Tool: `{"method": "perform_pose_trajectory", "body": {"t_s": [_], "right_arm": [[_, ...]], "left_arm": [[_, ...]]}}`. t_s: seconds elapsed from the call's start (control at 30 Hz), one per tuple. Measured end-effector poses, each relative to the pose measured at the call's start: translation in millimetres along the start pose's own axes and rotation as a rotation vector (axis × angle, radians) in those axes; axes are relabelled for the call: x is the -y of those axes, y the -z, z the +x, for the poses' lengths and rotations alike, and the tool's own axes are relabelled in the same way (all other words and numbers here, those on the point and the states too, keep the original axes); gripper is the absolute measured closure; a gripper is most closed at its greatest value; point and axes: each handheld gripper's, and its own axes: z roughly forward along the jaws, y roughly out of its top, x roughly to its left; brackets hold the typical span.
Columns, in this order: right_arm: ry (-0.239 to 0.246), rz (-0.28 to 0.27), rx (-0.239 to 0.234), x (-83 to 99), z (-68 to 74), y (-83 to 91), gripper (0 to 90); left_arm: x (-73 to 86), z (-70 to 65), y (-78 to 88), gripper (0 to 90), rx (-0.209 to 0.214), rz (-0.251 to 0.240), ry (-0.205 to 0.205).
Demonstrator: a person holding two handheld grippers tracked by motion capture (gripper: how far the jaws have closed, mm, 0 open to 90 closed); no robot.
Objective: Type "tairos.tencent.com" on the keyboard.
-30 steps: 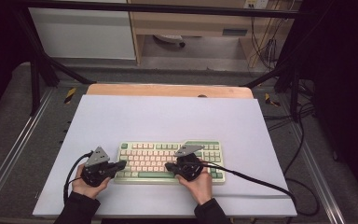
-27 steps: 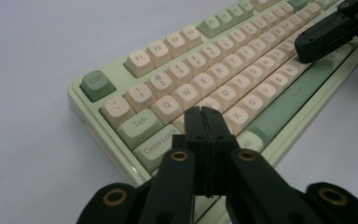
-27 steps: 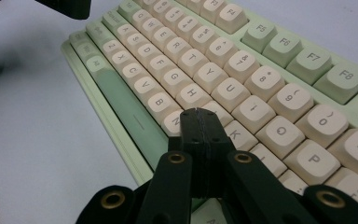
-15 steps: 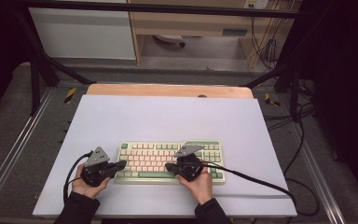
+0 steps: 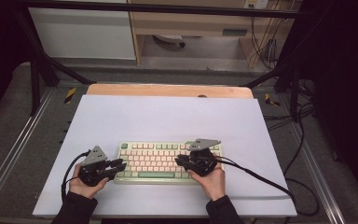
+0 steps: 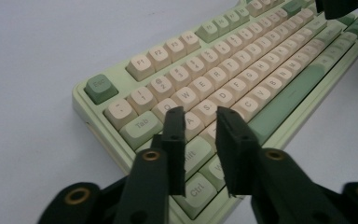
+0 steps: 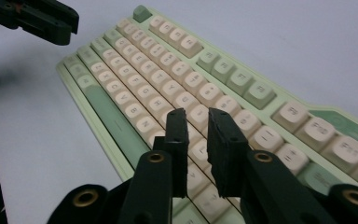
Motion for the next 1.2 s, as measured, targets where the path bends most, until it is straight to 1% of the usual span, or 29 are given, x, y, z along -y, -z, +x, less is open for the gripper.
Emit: {"method": "perform_pose_trajectory", "body": {"t_s": [0.1,0.2,0.27,0.3,0.33,0.37,0.43,0.47,0.53,0.63,0.73,0.8,0.83,0.9,1.0,1.07,1.1,1.17,1.2], "right_arm": [[-0.013,-0.001,0.022,4.4,-7.5,9.6,65.3],[-0.026,-0.007,0.040,9.8,-15.8,19.4,52.6],[-0.025,-0.018,0.059,14.2,-21.1,26.8,42.8],[-0.025,-0.013,0.064,16.6,-24.0,30.4,37.7],[-0.034,-0.007,0.065,19.1,-26.6,33.6,35.4],[-0.032,-0.010,0.072,22.0,-29.4,37.3,32.4],[-0.038,-0.024,0.087,28.7,-34.8,44.2,24.6],[-0.041,-0.023,0.087,32.0,-37.7,47.4,21.1],[-0.047,-0.019,0.102,38.9,-43.6,53.5,13.8],[-0.059,-0.007,0.121,50.1,-52.3,62.4,8.7],[-0.076,-0.010,0.135,61.4,-58.5,70.7,4.9],[-0.096,-0.014,0.131,68.6,-63.1,75.9,3.2],[-0.100,-0.022,0.129,72.7,-66.0,78.3,2.7],[-0.127,-0.028,0.124,80.9,-69.4,83.3,2.1],[-0.150,-0.009,0.112,92.6,-74.7,88.5,0.5],[-0.147,0.001,0.111,99.6,-76.6,90.9,0.5],[-0.143,-0.001,0.112,102.3,-77.4,91.7,0.5],[-0.155,-0.007,0.109,105.8,-78.4,92.6,0.5],[-0.149,-0.003,0.113,106.7,-79.5,92.7,0.4]], "left_arm": [[0.6,1.4,1.5,58.2,-0.006,0.005,-0.004],[1.5,3.7,2.4,48.5,-0.010,0.016,-0.004],[2.9,5.2,2.4,43.0,-0.015,0.026,-0.008],[3.8,6.1,2.3,40.2,-0.018,0.031,-0.010],[4.7,6.9,2.1,38.2,-0.019,0.035,-0.009],[5.5,7.6,1.8,36.7,-0.020,0.041,-0.009],[7.0,8.6,1.6,31.4,-0.015,0.049,-0.009],[7.8,8.8,1.7,28.6,-0.013,0.052,-0.009],[9.6,9.8,1.6,22.6,-0.011,0.061,-0.011],[14.0,12.2,1.4,14.0,-0.009,0.078,-0.015],[19.3,14.9,2.4,8.9,-0.015,0.089,-0.021],[22.8,16.2,4.0,6.0,-0.020,0.091,-0.025],[24.5,17.0,5.2,5.7,-0.023,0.088,-0.024],[28.0,19.1,7.3,5.7,-0.020,0.081,-0.018],[32.7,22.3,9.4,5.8,-0.017,0.075,-0.006],[34.8,23.4,9.8,6.5,-0.013,0.074,-0.006],[35.6,23.5,9.7,6.9,-0.009,0.074,-0.007],[37.0,23.0,8.5,7.1,-0.007,0.080,-0.013],[37.6,22.6,7.6,7.1,-0.009,0.084,-0.014]]}}
